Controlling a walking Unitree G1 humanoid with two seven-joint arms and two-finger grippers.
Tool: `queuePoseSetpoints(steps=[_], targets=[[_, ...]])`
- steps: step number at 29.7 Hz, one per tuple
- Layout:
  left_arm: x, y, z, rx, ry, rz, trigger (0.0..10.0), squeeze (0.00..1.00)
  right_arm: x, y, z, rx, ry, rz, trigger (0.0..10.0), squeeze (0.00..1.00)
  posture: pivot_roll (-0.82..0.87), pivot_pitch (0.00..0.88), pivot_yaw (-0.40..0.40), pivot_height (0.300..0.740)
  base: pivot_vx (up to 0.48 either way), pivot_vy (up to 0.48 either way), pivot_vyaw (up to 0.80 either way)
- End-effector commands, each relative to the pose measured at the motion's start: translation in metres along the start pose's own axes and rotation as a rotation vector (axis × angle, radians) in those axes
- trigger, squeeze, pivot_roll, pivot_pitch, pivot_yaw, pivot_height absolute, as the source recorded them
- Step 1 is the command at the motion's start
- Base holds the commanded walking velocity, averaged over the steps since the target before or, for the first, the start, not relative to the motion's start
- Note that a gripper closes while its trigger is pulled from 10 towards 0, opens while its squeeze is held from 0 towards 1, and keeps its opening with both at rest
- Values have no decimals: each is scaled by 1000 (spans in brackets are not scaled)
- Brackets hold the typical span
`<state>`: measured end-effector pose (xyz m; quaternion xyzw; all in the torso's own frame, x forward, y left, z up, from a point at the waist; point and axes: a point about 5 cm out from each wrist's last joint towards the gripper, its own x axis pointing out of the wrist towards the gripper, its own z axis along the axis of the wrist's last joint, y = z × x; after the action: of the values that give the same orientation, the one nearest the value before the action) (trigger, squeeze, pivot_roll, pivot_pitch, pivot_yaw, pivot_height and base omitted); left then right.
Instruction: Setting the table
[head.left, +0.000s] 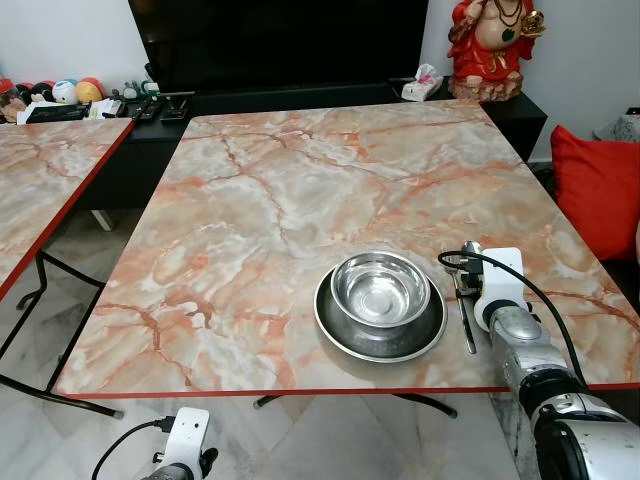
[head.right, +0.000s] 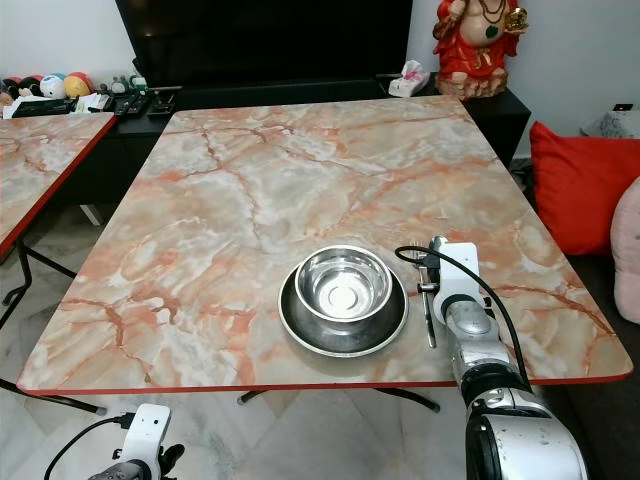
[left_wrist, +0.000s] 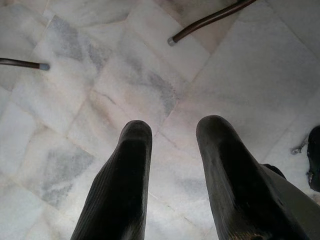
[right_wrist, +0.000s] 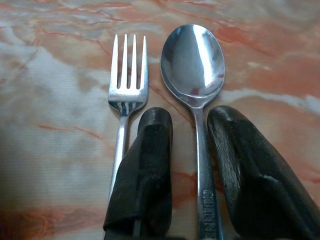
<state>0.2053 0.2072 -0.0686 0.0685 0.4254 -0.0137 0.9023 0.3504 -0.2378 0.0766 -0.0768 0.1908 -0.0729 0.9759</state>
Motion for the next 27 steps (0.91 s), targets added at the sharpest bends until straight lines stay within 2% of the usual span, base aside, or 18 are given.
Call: queuePoseSetpoints(steps=[1,6,18,22,25,27], targets=[[-1,2,-3,11,20,2,10000,0,-1,4,-3,8,0,10,10000,0,8,9,69,740,0,0,0],[-1,2,-3,9,20,1,10000,0,-1,4,-3,8,-4,6,10000,0,9,7,68,740,0,0,0],[-1,2,-4,9,23,0,10000,0,-1,-1,1,-59,-30,-36,10000,0,9,7,70,740,0,0,0],[-1,2,-4,11,23,-1,10000,0,-1,-5,9,-99,-87,-84,10000,0,8,6,71,740,0,0,0],[-1,2,-4,11,23,-1,10000,0,-1,-6,14,-90,-117,-98,10000,0,7,6,71,740,0,0,0],[-1,2,-4,12,22,-1,10000,0,-2,-7,23,-54,-177,-116,10000,0,6,5,71,740,0,0,0]])
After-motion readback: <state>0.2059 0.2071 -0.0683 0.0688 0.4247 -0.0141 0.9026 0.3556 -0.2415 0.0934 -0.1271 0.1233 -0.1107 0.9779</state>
